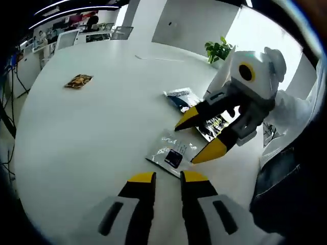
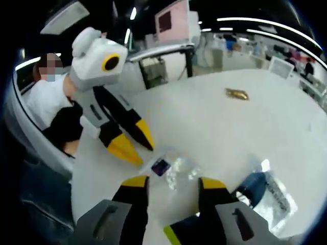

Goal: Arrange the skincare products in the storage area until every visible bottle or jar stands upright without overlapping.

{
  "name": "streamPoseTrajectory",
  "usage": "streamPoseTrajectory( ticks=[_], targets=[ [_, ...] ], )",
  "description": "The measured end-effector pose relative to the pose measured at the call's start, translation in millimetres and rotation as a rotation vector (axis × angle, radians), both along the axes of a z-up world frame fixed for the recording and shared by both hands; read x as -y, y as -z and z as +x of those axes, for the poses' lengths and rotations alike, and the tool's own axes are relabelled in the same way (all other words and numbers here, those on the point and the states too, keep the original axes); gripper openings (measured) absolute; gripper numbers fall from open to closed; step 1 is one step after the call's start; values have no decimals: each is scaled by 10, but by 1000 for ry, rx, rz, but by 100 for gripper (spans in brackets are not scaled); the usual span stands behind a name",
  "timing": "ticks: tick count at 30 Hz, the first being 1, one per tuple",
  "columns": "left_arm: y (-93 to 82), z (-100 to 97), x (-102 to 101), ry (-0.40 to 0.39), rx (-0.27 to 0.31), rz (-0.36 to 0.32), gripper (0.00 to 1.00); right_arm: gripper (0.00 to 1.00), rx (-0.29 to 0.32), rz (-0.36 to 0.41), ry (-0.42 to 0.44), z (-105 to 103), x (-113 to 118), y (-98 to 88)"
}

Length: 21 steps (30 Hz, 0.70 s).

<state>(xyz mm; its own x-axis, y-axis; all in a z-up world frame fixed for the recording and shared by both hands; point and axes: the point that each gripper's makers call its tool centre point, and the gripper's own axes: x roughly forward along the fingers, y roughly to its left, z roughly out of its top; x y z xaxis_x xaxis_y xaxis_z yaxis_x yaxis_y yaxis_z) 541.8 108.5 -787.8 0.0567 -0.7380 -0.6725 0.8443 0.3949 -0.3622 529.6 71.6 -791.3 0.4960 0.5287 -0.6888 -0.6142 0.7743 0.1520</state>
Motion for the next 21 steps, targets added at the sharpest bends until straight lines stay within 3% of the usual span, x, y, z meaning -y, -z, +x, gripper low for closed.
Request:
streamPoseTrajectory(
  ticks=[5,7,13,16,19,21],
  targets=[
    [-19,14,114,-88,-94,-82,22,34,0,4,-3,-18,-8,-9],
    [-36,48,135,-118,-106,-106,23,33,-1,5,-4,-21,-14,-11],
    [-99,159,167,-182,-87,-136,20,31,4,1,-2,-18,2,-13],
    [-196,239,170,-219,-79,-183,12,31,5,2,0,-18,3,-13],
    [-367,225,257,-241,-137,-294,8,31,9,2,3,-15,1,-16],
    [-348,206,271,-230,-130,-280,7,30,9,0,4,-12,4,-16]
  ],
)
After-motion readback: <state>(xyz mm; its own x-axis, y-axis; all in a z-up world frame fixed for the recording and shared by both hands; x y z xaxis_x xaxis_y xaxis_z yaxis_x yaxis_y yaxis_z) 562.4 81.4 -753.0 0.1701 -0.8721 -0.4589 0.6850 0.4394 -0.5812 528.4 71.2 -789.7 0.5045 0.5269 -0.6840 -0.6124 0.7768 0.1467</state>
